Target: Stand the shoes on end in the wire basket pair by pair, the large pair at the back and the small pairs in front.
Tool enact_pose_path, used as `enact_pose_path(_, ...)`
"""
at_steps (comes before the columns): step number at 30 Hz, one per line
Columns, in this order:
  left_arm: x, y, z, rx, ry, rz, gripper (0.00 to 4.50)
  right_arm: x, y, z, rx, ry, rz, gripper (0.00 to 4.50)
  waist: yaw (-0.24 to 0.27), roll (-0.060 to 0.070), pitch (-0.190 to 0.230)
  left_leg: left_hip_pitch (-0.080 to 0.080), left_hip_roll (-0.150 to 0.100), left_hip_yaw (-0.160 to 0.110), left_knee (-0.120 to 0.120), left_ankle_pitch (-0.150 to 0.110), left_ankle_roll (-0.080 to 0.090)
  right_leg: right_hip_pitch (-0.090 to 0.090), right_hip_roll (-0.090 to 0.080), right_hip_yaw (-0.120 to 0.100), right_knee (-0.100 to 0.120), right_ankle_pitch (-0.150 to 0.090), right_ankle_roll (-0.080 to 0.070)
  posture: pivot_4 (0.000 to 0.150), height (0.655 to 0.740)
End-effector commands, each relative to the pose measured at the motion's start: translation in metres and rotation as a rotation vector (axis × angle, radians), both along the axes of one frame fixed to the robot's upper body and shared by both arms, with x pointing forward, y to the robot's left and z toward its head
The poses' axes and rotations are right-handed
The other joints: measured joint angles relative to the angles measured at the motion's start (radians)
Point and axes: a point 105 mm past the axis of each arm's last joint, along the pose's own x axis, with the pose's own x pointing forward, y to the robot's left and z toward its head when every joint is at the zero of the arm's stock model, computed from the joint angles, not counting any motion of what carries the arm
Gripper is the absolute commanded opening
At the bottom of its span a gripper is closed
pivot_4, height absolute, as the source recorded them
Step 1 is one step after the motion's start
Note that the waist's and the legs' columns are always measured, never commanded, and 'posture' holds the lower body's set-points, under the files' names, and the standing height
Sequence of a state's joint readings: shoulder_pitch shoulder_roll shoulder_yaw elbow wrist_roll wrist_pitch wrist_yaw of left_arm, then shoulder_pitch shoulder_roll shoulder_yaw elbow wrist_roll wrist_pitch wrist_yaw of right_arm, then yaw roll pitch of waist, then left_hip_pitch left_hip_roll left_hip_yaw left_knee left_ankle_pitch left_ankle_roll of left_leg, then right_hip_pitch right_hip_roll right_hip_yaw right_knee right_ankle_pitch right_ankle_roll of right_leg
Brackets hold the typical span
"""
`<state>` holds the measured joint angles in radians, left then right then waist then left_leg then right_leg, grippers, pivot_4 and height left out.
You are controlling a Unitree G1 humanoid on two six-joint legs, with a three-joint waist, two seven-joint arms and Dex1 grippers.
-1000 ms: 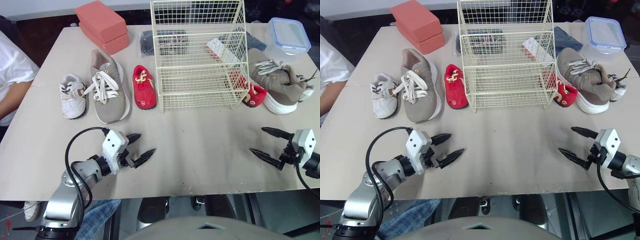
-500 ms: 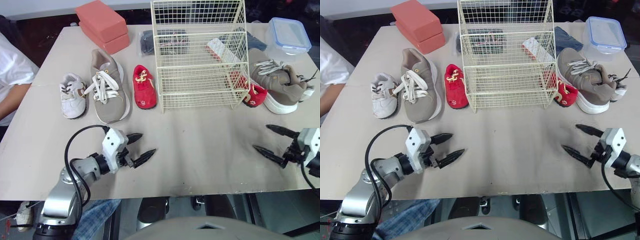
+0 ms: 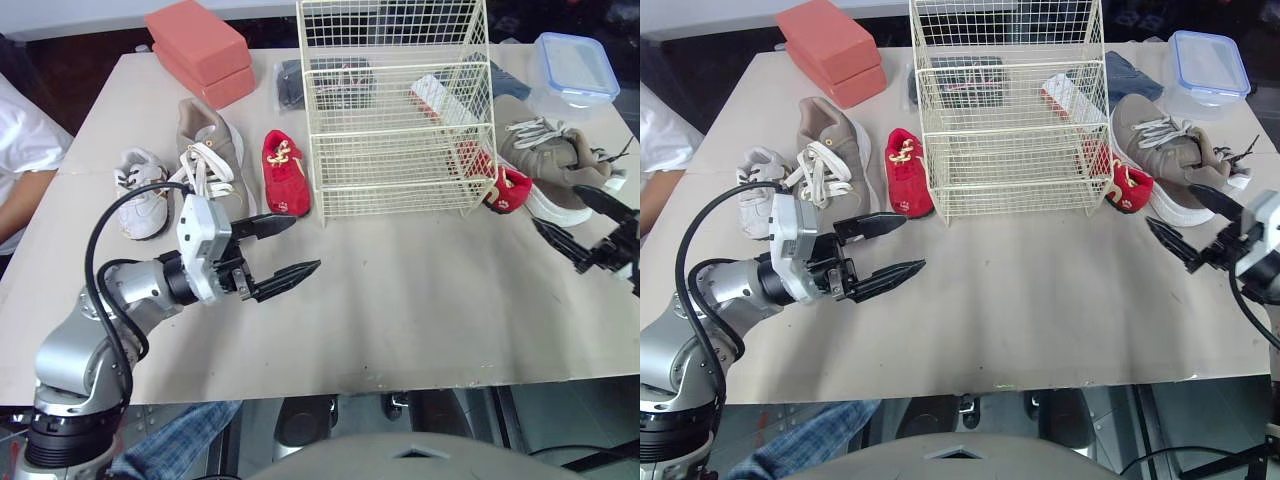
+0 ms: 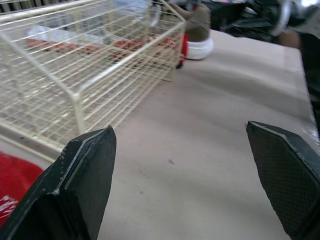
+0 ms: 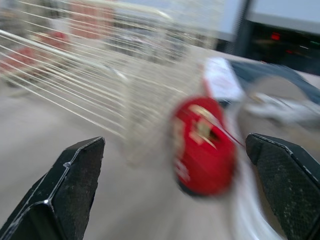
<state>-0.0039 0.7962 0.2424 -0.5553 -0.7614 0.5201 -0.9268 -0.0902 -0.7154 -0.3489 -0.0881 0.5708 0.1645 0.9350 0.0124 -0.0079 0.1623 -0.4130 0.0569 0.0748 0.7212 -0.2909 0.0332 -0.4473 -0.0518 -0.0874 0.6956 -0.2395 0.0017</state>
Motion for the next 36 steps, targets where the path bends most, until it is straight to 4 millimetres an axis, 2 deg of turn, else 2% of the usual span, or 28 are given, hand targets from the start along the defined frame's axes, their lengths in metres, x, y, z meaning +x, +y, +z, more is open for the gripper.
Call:
enact_pose_path(1, -0.008, 0.003, 0.03, 0.0, -0.08, -0.039, 4.45, -0.001, 0.029, 0.023, -0.105, -0.051, 0.132, 4.5, 0.003, -0.001, 0.001, 0.0, 0.0, 0.0, 0.0, 0.0, 0.0, 0.0, 0.0, 0.0, 0.0, 0.0, 0.0, 0.15, 0.686)
enact_pose_path(5, -0.016, 0.005, 0.044, 0.037, -0.081, -0.076, 4.45, -0.002, 0.071, 0.04, -0.221, -0.084, 0.332, 4.5, 0.002, -0.002, 0.002, -0.001, 0.0, -0.001, 0.0, 0.0, 0.0, 0.0, 0.0, -0.001, -0.001, 0.0, 0.0, 0.15, 0.686)
enact_pose_path(9, -0.018, 0.004, 0.052, 0.061, -0.096, -0.085, 4.45, 0.015, 0.098, 0.035, -0.397, -0.041, 0.415, 4.5, 0.001, -0.003, 0.004, -0.001, 0.0, 0.0, 0.0, 0.0, 0.0, 0.0, -0.001, -0.001, -0.001, 0.0, 0.0, 0.15, 0.686)
enact_pose_path(11, -0.017, 0.006, 0.053, 0.067, -0.1, -0.065, 4.45, 0.02, 0.11, 0.037, -0.428, -0.055, 0.466, 4.5, 0.001, -0.004, 0.004, -0.001, 0.0, 0.0, 0.0, 0.001, -0.002, 0.0, -0.001, -0.001, -0.001, 0.0, 0.0, 0.15, 0.686)
enact_pose_path(15, -0.018, 0.013, 0.058, 0.064, -0.115, -0.008, 4.45, 0.038, 0.123, 0.038, -0.478, -0.041, 0.511, 4.5, 0.001, -0.005, 0.006, -0.001, 0.0, -0.001, 0.0, 0.002, -0.003, -0.001, -0.001, -0.001, -0.001, 0.001, -0.001, 0.15, 0.686)
enact_pose_path(19, -0.02, 0.016, 0.057, 0.053, -0.085, 0.062, 4.45, 0.05, 0.127, 0.031, -0.495, 0.065, 0.56, 4.5, 0.001, -0.008, 0.008, -0.002, 0.0, -0.001, 0.0, 0.003, -0.004, -0.001, -0.001, -0.001, -0.001, 0.002, -0.004, 0.15, 0.686)
enact_pose_path(23, -0.021, 0.018, 0.055, 0.055, -0.081, 0.131, 4.45, 0.068, 0.132, 0.026, -0.584, 0.024, 0.53, 4.5, 0.0, -0.009, 0.009, -0.002, 0.0, 0.0, 0.0, 0.003, -0.005, -0.001, -0.002, -0.002, -0.001, 0.002, -0.004, 0.15, 0.686)
enact_pose_path(24, -0.022, 0.018, 0.055, 0.056, -0.081, 0.14, 4.5, 0.069, 0.134, 0.026, -0.587, 0.023, 0.536, 3.97, 0.0, -0.009, 0.009, -0.002, 0.0, 0.0, 0.0, 0.003, -0.005, -0.001, -0.002, -0.002, -0.001, 0.002, -0.004, 0.15, 0.686)
enact_pose_path(26, -0.022, 0.019, 0.055, 0.056, -0.084, 0.156, 4.5, 0.071, 0.135, 0.027, -0.601, 0.016, 0.54, 3.22, -0.002, -0.009, 0.009, -0.001, 0.0, 0.0, 0.0, 0.003, -0.005, -0.001, -0.002, -0.001, -0.001, 0.002, -0.004, 0.15, 0.686)
enact_pose_path(29, -0.022, 0.018, 0.054, 0.053, -0.083, 0.162, 4.5, 0.074, 0.136, 0.026, -0.627, 0.014, 0.543, 1.66, -0.004, -0.009, 0.009, -0.001, 0.0, 0.0, 0.0, 0.003, -0.006, -0.001, -0.002, -0.001, 0.0, 0.002, -0.004, 0.15, 0.686)
enact_pose_path(30, -0.022, 0.017, 0.053, 0.052, -0.082, 0.162, 4.5, 0.074, 0.135, 0.026, -0.633, 0.014, 0.544, 1.3, -0.004, -0.009, 0.009, -0.001, 0.0, -0.001, 0.0, 0.003, -0.006, -0.001, -0.002, -0.002, 0.0, 0.002, -0.004, 0.15, 0.686)
enact_pose_path(32, -0.02, 0.017, 0.053, 0.052, -0.081, 0.162, 4.5, 0.073, 0.136, 0.028, -0.638, 0.013, 0.546, 0.2, -0.004, -0.009, 0.009, -0.001, 0.0, -0.001, 0.0, 0.004, -0.006, -0.001, -0.002, -0.002, 0.0, 0.002, -0.004, 0.15, 0.686)
enact_pose_path(33, -0.019, 0.018, 0.052, 0.053, -0.08, 0.161, 4.5, 0.072, 0.137, 0.029, -0.635, 0.016, 0.548, 0.06, -0.003, -0.009, 0.009, -0.001, 0.0, -0.001, 0.0, 0.004, -0.006, 0.0, -0.002, -0.002, 0.0, 0.003, -0.004, 0.15, 0.686)
enact_pose_path(36, -0.017, 0.018, 0.052, 0.057, -0.082, 0.155, 4.5, 0.068, 0.138, 0.031, -0.627, 0.04, 0.549, 0.06, 0.0, -0.009, 0.009, -0.001, 0.0, -0.001, 0.0, 0.004, -0.006, -0.001, -0.002, -0.002, 0.0, 0.003, -0.004, 0.15, 0.686)
